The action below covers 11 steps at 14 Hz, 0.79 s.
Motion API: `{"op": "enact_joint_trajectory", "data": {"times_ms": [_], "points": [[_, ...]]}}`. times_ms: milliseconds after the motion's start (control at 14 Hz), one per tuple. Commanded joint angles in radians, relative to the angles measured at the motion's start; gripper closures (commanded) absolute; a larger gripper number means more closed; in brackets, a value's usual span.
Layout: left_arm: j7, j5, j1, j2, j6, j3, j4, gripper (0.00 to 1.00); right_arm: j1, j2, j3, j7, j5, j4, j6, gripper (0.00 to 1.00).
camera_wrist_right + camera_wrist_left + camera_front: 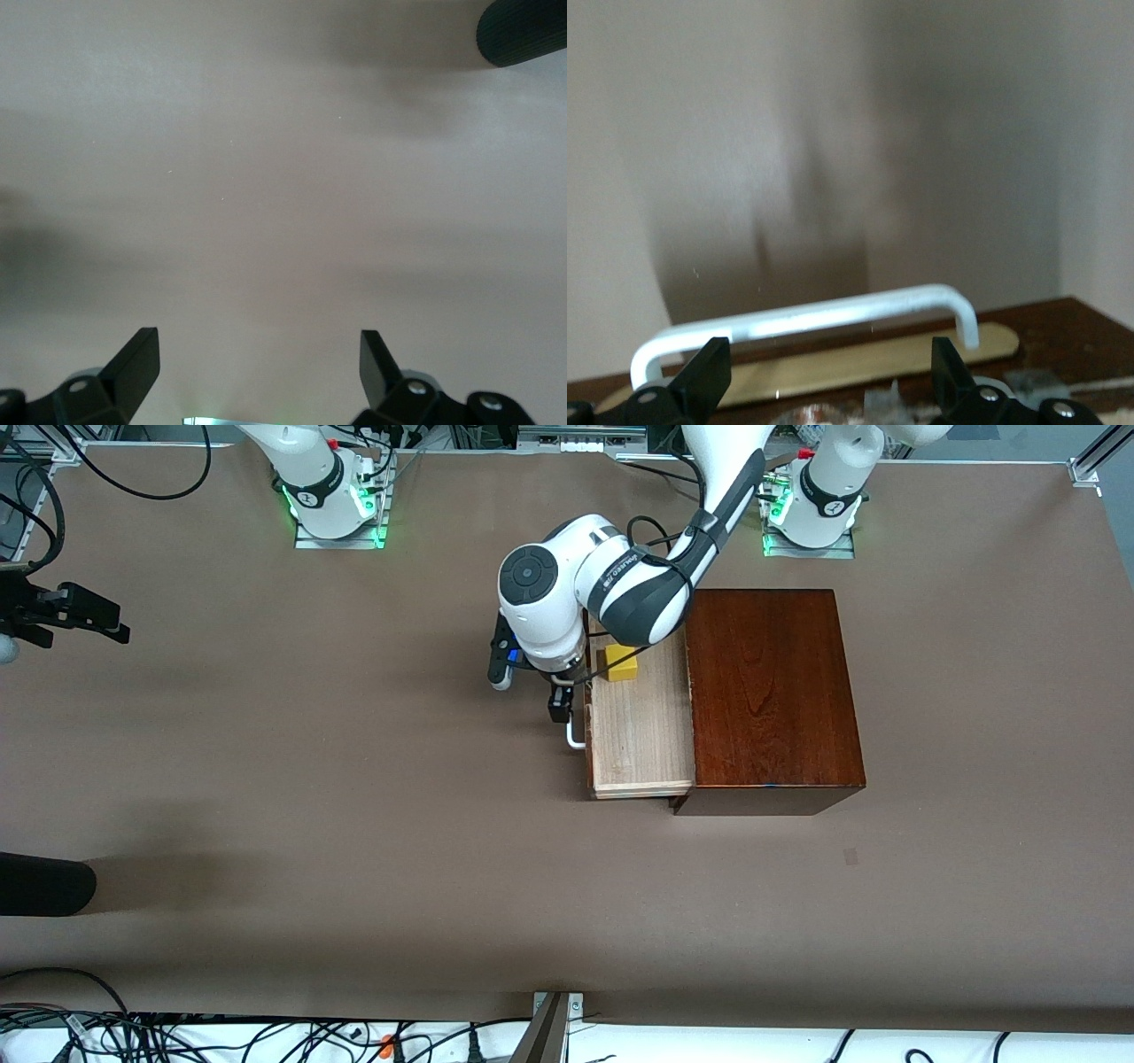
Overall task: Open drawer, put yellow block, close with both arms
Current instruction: 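Push the drawer shut into the box with the left gripper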
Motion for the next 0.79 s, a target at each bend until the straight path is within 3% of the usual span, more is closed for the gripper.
{"op": "enact_joint_trajectory", "data": {"times_ms": [0,286,714], "points": [[0.025,0.047,0.005,-0.014,-0.068,0.001,-0.002,0.0,-0.017,-0.009,0.014,-0.006,0.012,0.003,-0.021,0.0],[0.025,0.052,0.026,-0.052,-0.134,0.007,-0.026,0.0,-0.017,-0.012,0.009,-0.017,0.013,0.004,-0.056,0.0],[0.033,0.052,0.106,-0.137,-0.146,0.007,-0.154,0.0,-0.019,-0.006,-0.017,-0.014,0.016,0.001,-0.108,0.0]]}}
